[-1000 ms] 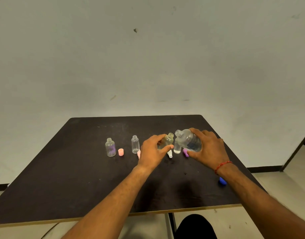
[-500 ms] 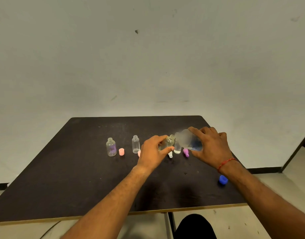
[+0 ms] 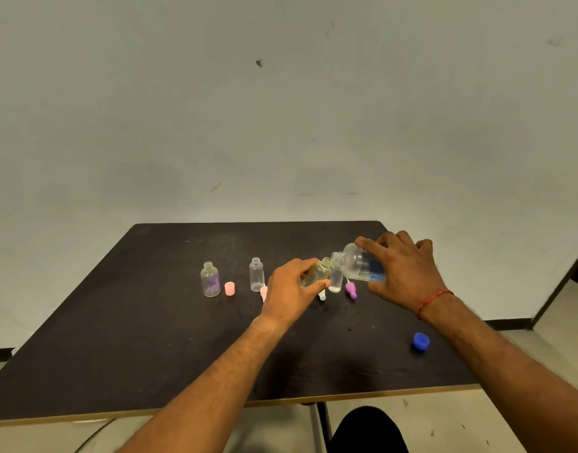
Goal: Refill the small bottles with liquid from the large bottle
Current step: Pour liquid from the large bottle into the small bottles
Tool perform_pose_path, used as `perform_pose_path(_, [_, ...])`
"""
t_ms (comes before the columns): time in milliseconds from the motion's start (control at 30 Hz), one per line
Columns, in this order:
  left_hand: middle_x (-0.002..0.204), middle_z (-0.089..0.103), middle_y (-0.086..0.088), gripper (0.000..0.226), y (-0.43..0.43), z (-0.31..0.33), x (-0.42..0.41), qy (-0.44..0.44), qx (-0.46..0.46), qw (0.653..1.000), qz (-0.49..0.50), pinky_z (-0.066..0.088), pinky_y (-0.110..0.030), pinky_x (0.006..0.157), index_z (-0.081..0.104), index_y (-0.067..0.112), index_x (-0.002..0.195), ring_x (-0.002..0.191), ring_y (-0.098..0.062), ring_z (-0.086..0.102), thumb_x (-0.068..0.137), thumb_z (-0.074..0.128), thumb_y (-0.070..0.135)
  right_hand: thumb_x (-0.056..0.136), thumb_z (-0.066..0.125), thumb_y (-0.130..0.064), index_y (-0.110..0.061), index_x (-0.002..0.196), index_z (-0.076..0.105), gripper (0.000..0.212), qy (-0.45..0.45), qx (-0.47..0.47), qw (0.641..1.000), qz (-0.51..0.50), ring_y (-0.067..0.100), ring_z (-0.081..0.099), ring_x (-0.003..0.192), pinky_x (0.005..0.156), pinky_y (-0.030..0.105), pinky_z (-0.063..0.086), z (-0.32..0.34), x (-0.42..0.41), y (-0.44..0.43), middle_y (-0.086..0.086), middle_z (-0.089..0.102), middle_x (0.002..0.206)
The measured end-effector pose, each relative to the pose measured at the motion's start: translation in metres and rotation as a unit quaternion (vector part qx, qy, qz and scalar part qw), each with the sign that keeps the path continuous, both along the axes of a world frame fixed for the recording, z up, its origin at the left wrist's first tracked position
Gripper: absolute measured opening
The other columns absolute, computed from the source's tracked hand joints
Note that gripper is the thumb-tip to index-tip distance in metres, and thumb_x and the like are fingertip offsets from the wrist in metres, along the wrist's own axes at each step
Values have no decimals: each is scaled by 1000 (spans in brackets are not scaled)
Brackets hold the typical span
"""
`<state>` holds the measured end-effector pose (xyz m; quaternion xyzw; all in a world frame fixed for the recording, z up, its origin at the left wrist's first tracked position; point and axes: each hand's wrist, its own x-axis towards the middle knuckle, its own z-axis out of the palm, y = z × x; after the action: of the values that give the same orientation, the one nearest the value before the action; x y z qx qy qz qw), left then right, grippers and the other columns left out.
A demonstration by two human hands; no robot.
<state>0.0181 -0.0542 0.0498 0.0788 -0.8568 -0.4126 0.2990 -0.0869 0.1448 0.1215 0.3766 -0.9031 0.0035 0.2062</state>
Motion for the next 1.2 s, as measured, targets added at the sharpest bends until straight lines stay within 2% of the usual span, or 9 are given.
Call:
perform_pose_path(367, [106, 68, 6, 41, 1, 0, 2, -6, 6, 1000, -1, 55, -30, 88, 69, 27, 125, 96, -9, 61, 86, 78, 39, 78, 67, -57, -43, 147, 25, 82, 9, 20, 1000, 6, 17, 40, 121, 96, 40, 33, 11, 3, 0, -3, 46, 127])
perform_pose_path(1033, [106, 68, 9, 44, 1, -4, -1, 3, 17, 1000, 0, 54, -25, 87, 69, 26, 126, 97, -6, 62, 85, 79, 38, 77, 67, -56, -43, 147, 24, 83, 22, 44, 999, 9, 17, 38, 122, 97, 42, 34, 18, 1, -1, -3, 46, 127])
perform_pose_path(1200, [106, 68, 6, 42, 1, -4, -1, 4, 15, 1000, 0, 55, -27, 87, 69, 25, 124, 96, -9, 62, 86, 79, 38, 77, 68, -54, -43, 147, 25, 82, 22, 46, 999, 12, 18, 38, 122, 96, 42, 34, 20, 2, 0, -3, 46, 126])
